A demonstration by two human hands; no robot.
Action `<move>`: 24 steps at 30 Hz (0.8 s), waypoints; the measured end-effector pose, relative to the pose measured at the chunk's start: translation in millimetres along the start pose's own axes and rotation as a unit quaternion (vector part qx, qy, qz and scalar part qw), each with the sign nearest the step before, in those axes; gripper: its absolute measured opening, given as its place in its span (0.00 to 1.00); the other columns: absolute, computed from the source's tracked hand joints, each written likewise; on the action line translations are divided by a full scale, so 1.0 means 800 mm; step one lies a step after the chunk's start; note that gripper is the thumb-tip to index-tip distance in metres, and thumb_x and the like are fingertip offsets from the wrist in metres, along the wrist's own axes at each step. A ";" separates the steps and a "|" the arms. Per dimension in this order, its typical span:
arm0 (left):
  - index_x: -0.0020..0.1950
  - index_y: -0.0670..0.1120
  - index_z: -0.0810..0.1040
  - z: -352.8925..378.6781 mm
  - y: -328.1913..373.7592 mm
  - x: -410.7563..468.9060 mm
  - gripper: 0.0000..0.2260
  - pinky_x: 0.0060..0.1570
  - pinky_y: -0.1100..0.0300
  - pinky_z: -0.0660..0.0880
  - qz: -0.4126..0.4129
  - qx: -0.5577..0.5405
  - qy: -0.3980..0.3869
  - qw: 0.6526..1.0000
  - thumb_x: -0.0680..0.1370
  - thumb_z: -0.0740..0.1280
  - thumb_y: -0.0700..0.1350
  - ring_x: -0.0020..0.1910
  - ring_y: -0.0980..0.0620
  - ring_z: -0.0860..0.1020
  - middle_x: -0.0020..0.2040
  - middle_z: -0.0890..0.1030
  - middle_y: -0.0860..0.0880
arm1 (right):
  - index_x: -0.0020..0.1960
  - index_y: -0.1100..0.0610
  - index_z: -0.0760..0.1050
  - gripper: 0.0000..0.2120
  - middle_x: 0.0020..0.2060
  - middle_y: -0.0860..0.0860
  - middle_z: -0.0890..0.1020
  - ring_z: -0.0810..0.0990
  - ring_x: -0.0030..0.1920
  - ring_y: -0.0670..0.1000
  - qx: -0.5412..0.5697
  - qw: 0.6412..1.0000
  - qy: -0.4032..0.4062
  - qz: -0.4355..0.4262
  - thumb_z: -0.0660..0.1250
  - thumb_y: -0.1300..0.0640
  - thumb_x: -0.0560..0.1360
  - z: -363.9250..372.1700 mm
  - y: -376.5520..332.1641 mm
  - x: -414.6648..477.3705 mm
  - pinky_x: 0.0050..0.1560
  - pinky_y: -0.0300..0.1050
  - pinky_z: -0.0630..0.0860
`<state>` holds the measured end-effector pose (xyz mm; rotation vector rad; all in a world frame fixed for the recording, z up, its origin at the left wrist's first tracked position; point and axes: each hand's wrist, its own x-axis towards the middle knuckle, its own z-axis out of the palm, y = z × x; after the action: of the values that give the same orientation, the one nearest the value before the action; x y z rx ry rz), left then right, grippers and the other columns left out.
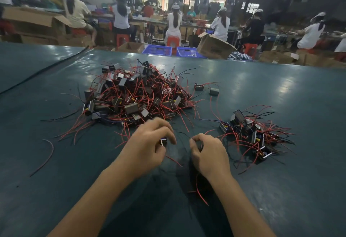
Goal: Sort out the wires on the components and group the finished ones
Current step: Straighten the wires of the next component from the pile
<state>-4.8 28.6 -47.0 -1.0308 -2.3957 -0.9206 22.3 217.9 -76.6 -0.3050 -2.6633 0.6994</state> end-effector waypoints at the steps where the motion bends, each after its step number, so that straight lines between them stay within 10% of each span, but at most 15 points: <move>1: 0.46 0.51 0.81 -0.002 -0.001 0.000 0.16 0.58 0.56 0.67 0.005 -0.010 -0.064 0.998 0.67 0.66 0.32 0.55 0.56 0.72 0.54 0.77 0.56 | 0.53 0.52 0.79 0.11 0.46 0.48 0.79 0.75 0.51 0.52 -0.016 1.000 0.005 0.003 0.61 0.48 0.80 -0.002 -0.001 0.000 0.48 0.45 0.68; 6: 0.52 0.57 0.83 0.003 -0.015 -0.005 0.08 0.64 0.59 0.62 -0.007 0.045 -0.163 0.986 0.75 0.70 0.46 0.58 0.61 0.73 0.55 0.80 0.61 | 0.51 0.51 0.79 0.11 0.51 0.48 0.73 0.70 0.53 0.51 -0.052 0.998 0.028 0.018 0.62 0.47 0.79 -0.005 0.003 0.000 0.51 0.45 0.67; 12: 0.50 0.44 0.85 0.012 -0.006 -0.004 0.10 0.44 0.49 0.78 -0.022 0.030 -0.019 0.999 0.77 0.71 0.49 0.41 0.49 0.81 0.40 0.84 0.49 | 0.44 0.55 0.81 0.05 0.44 0.47 0.73 0.69 0.47 0.49 0.057 0.991 0.120 -0.034 0.69 0.54 0.75 -0.007 0.005 0.004 0.49 0.45 0.69; 17: 0.43 0.45 0.82 0.025 0.004 -0.006 0.09 0.37 0.57 0.77 -0.130 -0.052 0.066 0.988 0.71 0.76 0.51 0.30 0.58 0.76 0.32 0.81 0.54 | 0.52 0.51 0.76 0.06 0.39 0.45 0.79 0.77 0.46 0.50 0.226 0.972 0.060 -0.016 0.66 0.59 0.77 -0.001 -0.002 0.003 0.47 0.44 0.75; 24: 0.41 0.45 0.81 0.027 0.002 0.000 0.04 0.34 0.59 0.80 -0.262 -0.257 0.063 0.928 0.74 0.74 0.41 0.34 0.49 0.83 0.34 0.83 0.47 | 0.58 0.58 0.78 0.10 0.35 0.45 0.83 0.78 0.31 0.46 0.293 0.948 0.108 -0.056 0.69 0.63 0.76 0.006 -0.006 0.003 0.34 0.32 0.73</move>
<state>-5.5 44.0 -61.8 -0.4403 -2.4100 -1.8135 17.9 212.7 -77.2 -0.0587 -2.1242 1.2867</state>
